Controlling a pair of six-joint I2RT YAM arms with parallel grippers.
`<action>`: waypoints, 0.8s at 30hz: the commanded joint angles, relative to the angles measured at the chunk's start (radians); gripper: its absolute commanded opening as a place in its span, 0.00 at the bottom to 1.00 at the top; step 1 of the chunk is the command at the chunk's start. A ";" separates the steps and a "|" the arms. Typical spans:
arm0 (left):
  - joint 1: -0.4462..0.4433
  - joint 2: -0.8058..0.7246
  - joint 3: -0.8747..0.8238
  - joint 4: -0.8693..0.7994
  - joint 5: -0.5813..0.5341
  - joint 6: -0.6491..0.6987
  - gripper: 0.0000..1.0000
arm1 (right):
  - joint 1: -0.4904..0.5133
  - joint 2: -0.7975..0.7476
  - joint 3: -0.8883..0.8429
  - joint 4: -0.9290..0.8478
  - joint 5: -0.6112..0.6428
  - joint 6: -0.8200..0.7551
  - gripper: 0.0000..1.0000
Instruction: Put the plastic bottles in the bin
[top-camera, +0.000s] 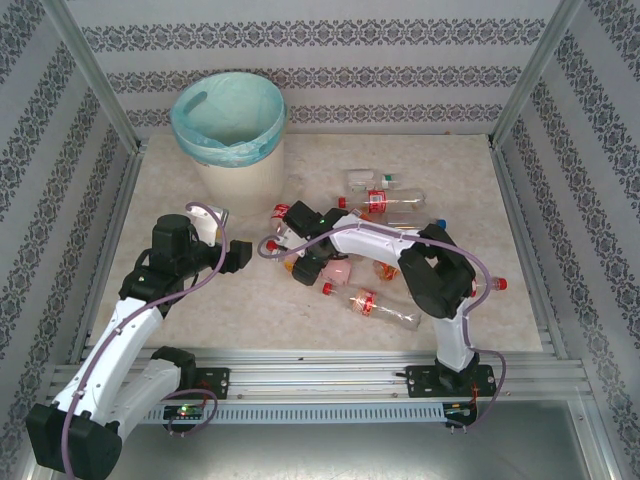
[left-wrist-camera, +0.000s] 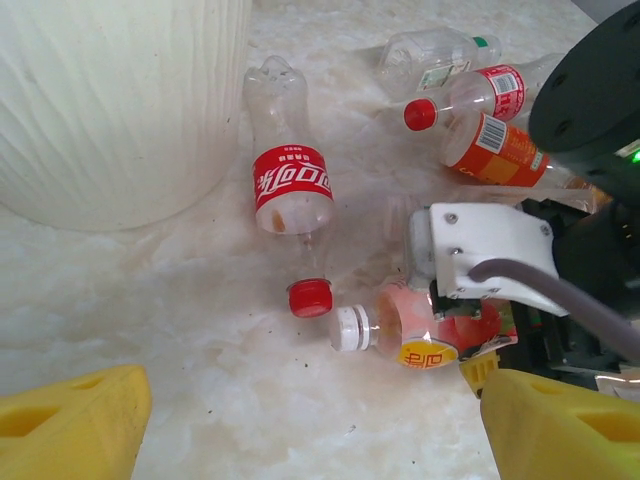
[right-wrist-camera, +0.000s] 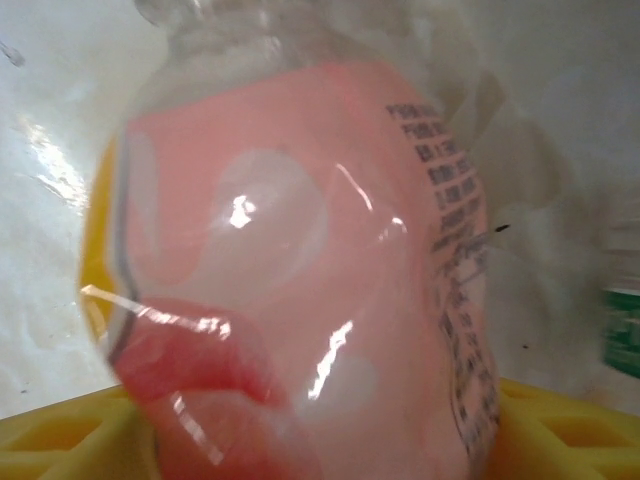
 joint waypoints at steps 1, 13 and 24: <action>-0.007 -0.018 -0.007 0.035 -0.014 0.003 0.86 | 0.009 0.023 0.020 -0.019 0.021 -0.022 0.70; -0.007 -0.034 -0.007 0.036 -0.034 0.004 0.86 | 0.018 -0.039 0.012 0.001 0.033 -0.045 0.57; -0.008 -0.109 0.011 0.066 -0.071 0.022 0.86 | 0.005 -0.267 -0.081 0.087 -0.053 -0.046 0.54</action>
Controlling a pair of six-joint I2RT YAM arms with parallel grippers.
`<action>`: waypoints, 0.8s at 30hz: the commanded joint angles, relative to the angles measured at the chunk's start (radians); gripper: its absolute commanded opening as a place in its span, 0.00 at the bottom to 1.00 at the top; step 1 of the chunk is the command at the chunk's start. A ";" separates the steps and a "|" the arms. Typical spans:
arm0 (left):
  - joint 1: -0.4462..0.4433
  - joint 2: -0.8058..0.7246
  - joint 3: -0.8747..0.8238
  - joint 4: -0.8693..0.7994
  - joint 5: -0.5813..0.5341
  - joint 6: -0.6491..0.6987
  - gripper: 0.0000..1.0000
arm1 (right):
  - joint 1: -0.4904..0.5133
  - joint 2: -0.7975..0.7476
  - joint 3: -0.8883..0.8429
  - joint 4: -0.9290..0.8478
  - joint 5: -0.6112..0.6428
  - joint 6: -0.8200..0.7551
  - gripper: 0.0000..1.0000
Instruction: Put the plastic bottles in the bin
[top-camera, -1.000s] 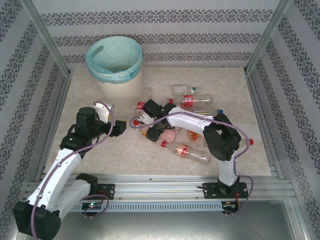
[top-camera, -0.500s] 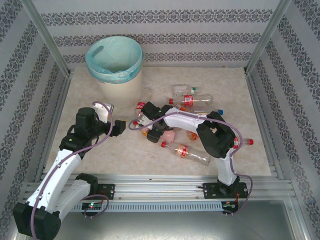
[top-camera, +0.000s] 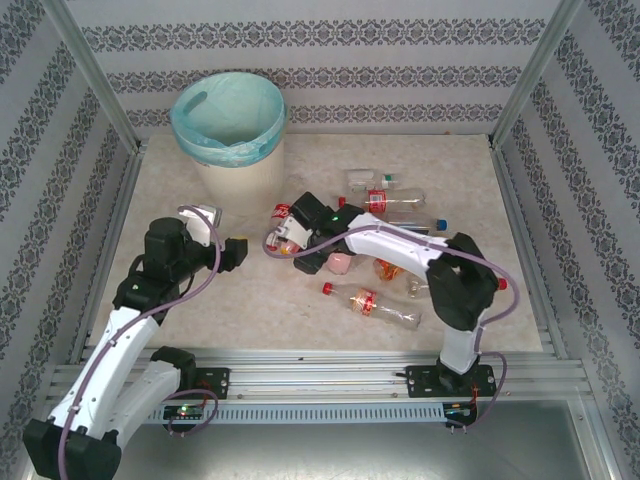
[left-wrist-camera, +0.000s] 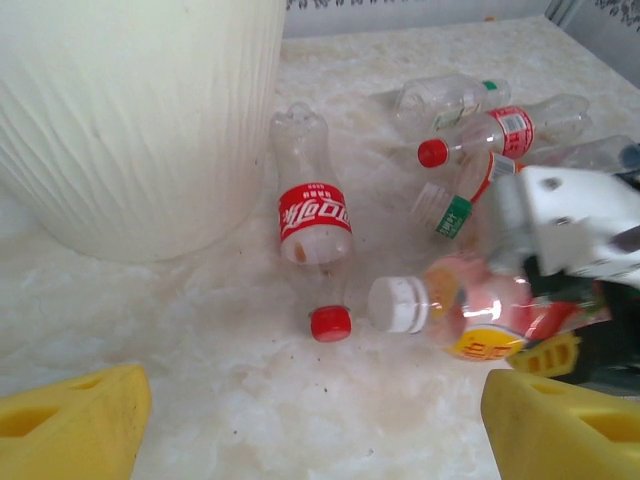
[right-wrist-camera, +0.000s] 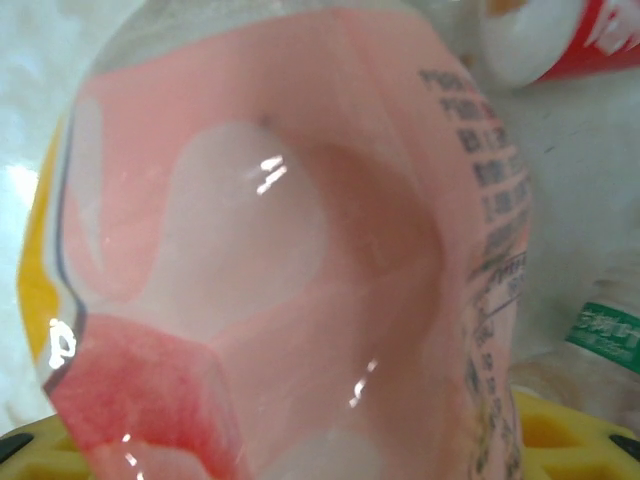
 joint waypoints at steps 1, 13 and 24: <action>-0.008 -0.041 0.017 0.055 -0.018 0.023 0.87 | -0.005 -0.102 -0.050 0.060 -0.072 0.000 0.54; -0.008 0.007 0.144 0.222 0.338 -0.062 0.89 | -0.131 -0.397 -0.172 0.201 -0.343 0.111 0.53; -0.150 0.165 0.238 0.491 0.638 -0.252 0.91 | -0.192 -0.634 -0.297 0.507 -0.586 0.277 0.52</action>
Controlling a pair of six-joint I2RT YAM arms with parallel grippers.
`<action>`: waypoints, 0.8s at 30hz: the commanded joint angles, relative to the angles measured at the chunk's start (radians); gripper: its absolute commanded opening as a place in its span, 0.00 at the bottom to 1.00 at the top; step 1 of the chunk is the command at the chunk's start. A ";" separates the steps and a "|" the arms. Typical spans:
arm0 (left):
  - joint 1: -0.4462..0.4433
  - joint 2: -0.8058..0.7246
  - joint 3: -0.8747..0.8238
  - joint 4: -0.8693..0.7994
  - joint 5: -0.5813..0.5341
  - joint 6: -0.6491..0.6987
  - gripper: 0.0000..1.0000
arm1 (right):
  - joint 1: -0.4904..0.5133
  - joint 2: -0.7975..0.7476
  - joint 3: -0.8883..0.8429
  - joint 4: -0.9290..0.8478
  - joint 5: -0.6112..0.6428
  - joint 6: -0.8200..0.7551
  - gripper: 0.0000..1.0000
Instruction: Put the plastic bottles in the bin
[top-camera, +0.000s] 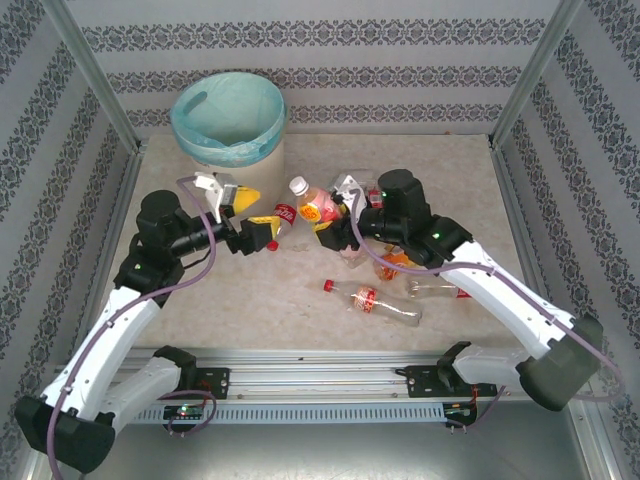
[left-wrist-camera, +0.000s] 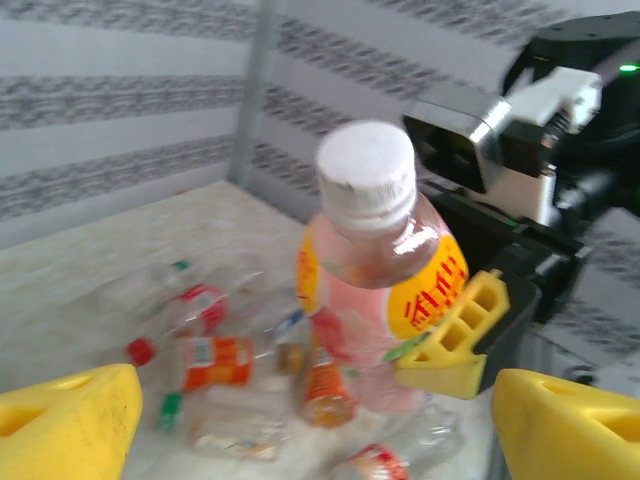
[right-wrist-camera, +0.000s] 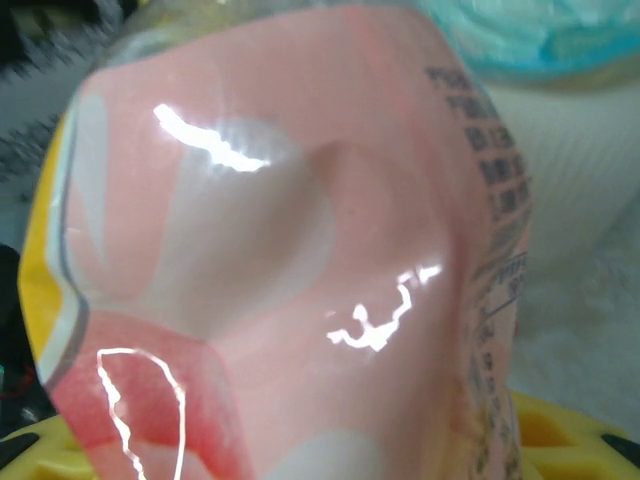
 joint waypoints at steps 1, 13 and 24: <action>-0.050 0.026 0.038 0.178 0.149 -0.106 0.91 | -0.007 -0.040 -0.026 0.139 -0.115 0.071 0.52; -0.137 0.083 0.031 0.405 0.202 -0.277 0.88 | 0.029 -0.049 -0.010 0.167 -0.265 0.114 0.52; -0.205 0.106 0.048 0.328 0.159 -0.203 0.83 | 0.092 -0.027 0.024 0.164 -0.305 0.115 0.52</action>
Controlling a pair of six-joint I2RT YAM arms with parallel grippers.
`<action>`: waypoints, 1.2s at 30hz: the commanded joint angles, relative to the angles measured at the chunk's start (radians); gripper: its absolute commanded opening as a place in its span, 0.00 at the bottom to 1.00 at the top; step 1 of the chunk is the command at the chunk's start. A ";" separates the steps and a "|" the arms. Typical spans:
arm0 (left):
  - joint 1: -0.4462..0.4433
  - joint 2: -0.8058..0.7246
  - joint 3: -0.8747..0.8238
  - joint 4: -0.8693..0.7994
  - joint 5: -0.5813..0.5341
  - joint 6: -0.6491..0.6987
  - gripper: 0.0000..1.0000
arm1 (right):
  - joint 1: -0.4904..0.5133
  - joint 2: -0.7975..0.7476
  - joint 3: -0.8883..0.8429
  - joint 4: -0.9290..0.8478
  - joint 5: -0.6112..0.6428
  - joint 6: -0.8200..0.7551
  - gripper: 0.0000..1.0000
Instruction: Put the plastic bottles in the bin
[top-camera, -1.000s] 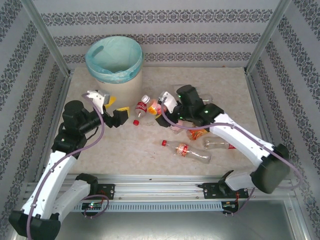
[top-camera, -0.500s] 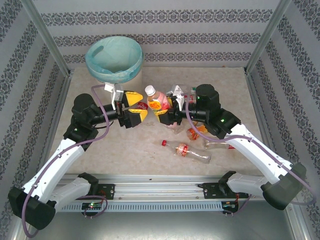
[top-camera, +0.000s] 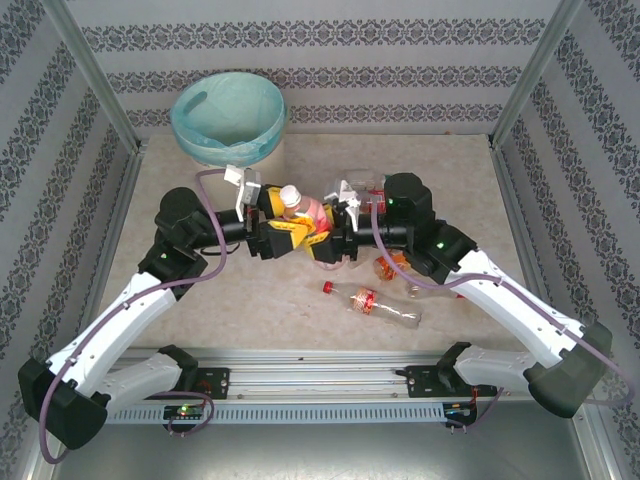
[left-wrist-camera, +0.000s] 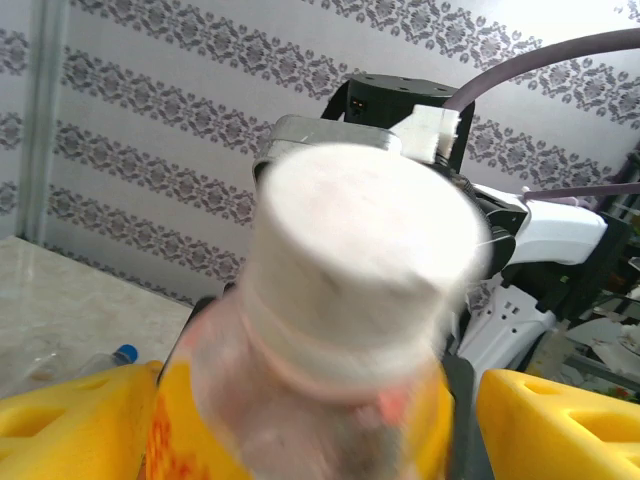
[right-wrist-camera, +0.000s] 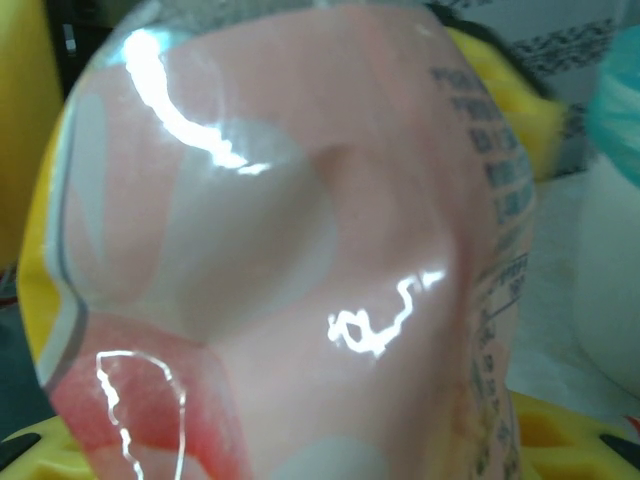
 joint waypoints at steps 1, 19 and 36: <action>-0.024 -0.005 0.021 -0.007 0.005 0.038 0.83 | 0.021 0.009 0.034 0.033 -0.057 0.010 0.51; -0.037 -0.002 -0.002 0.003 -0.026 0.051 0.71 | 0.040 0.022 0.056 0.064 -0.064 0.050 0.53; -0.037 -0.083 0.073 -0.039 -0.414 0.221 0.50 | 0.034 -0.123 -0.007 0.070 0.365 -0.018 0.88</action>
